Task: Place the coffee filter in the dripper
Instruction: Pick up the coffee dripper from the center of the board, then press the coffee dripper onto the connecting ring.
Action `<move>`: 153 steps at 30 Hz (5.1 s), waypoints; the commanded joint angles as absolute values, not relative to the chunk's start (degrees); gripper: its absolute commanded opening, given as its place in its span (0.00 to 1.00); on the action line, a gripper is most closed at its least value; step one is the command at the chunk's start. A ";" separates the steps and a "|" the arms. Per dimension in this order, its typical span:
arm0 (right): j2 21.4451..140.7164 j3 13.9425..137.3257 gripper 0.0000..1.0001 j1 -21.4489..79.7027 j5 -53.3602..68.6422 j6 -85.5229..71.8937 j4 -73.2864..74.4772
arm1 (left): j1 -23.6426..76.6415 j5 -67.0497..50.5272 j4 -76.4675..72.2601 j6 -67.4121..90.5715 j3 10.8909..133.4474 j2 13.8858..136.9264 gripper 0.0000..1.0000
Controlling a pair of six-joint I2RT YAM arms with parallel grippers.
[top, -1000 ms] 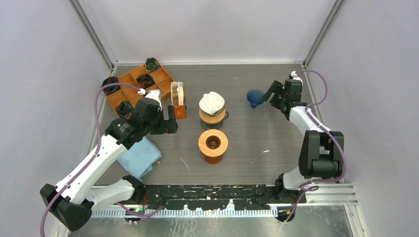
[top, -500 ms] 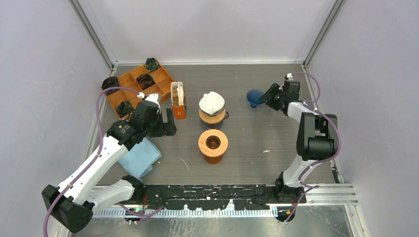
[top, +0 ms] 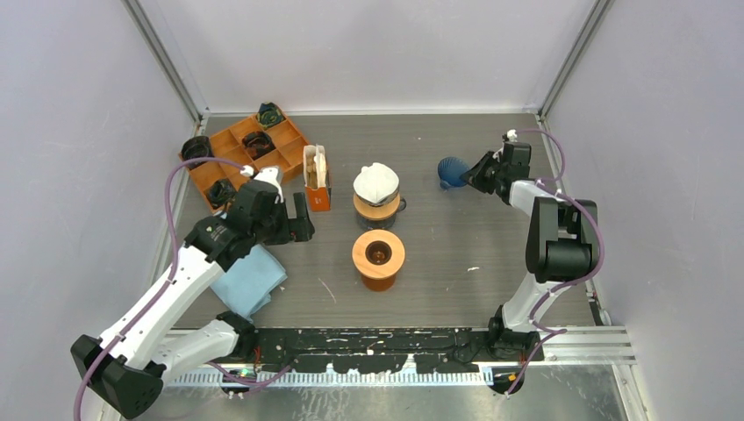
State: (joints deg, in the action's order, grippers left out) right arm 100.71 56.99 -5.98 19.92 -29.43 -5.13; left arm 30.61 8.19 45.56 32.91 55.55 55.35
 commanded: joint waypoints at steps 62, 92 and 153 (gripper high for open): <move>64.57 65.44 0.02 31.99 19.25 -23.09 35.00 | 30.40 -15.98 31.26 47.37 53.35 56.31 0.93; 70.36 63.26 0.02 41.48 9.73 -21.11 36.10 | 38.91 -14.13 27.79 51.76 57.61 59.55 0.72; 76.46 56.75 0.03 46.06 0.99 -17.95 42.19 | 48.59 -7.29 38.42 46.14 60.45 70.76 0.21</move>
State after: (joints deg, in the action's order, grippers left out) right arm 71.68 59.64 44.86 5.74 -21.02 32.69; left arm 47.66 -9.06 33.61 48.60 60.01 70.17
